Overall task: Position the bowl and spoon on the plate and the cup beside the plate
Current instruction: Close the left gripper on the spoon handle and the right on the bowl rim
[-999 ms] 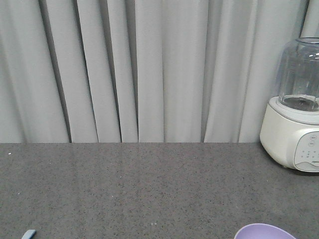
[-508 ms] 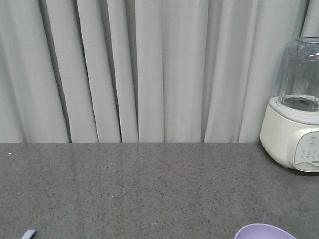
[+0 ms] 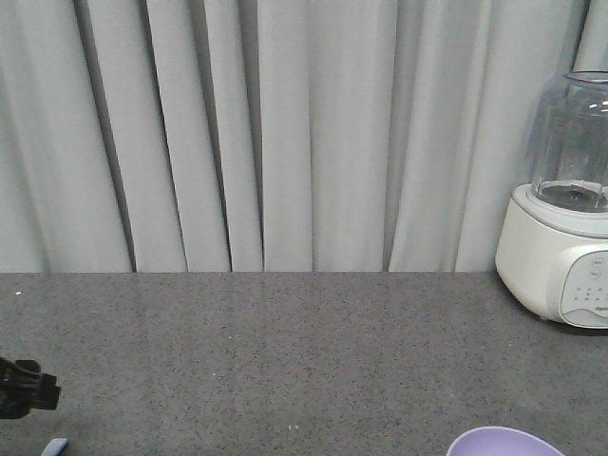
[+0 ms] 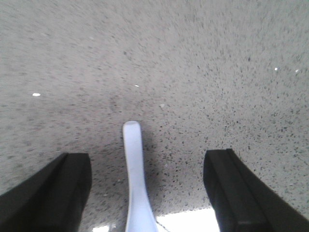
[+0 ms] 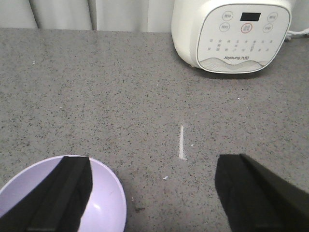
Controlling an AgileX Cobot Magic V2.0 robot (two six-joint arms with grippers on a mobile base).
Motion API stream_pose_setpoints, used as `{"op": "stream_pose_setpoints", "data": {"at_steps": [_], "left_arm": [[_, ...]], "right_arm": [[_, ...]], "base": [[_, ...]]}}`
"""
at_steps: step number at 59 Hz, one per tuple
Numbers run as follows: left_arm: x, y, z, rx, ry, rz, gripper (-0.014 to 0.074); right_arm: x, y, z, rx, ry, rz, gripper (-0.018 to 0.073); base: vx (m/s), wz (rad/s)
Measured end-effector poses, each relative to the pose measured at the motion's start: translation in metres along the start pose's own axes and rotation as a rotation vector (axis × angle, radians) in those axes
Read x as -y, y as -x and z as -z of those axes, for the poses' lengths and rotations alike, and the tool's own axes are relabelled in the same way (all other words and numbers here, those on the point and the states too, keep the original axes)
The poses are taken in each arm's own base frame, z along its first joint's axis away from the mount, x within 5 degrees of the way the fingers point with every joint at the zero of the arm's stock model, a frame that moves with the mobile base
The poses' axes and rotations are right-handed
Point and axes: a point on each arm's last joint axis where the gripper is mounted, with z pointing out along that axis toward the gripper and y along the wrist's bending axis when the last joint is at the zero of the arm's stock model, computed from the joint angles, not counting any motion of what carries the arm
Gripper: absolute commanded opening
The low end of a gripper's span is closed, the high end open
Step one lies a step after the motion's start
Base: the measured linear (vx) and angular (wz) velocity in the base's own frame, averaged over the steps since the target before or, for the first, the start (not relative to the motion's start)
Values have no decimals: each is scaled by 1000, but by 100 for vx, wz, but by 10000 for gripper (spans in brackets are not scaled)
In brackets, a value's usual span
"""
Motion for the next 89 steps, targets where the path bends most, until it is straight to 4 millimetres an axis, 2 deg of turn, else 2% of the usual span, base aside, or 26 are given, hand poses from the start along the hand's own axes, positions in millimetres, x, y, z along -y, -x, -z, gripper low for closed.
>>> {"op": "stream_pose_setpoints", "data": {"at_steps": [8,14,21,34,45,54,62,75,89], "left_arm": [[5,-4,-38,-143,-3,-7,566],[1,-12,-56,-253,54,36,566],[-5,-16,-66,-307,116,54,566],[-7,-17,-81,-336,124,46,566],[-8,-19,-89,-357,122,40,535],[-6,-19,-94,-361,97,24,416],[-5,-18,-97,-354,79,7,245],[-5,-17,-98,-347,77,12,-8],[-5,-17,-97,-345,76,12,-7]], "right_arm": [[0,-3,0,-35,-2,-2,586],[0,-6,0,-71,-5,-3,586],[1,-10,1,-108,-8,-3,586],[0,-11,0,-135,-5,-12,586],[0,1,-15,-315,-8,-18,586],[-2,20,-42,-431,5,20,586],[-5,30,-63,-472,38,52,586],[-12,20,-95,-558,93,38,586],[-15,7,-122,-629,111,41,586]], "base": [[0,0],[0,0],[0,0],[0,0],[0,0],[0,0],[0,0],[0,0],[0,0]]}}
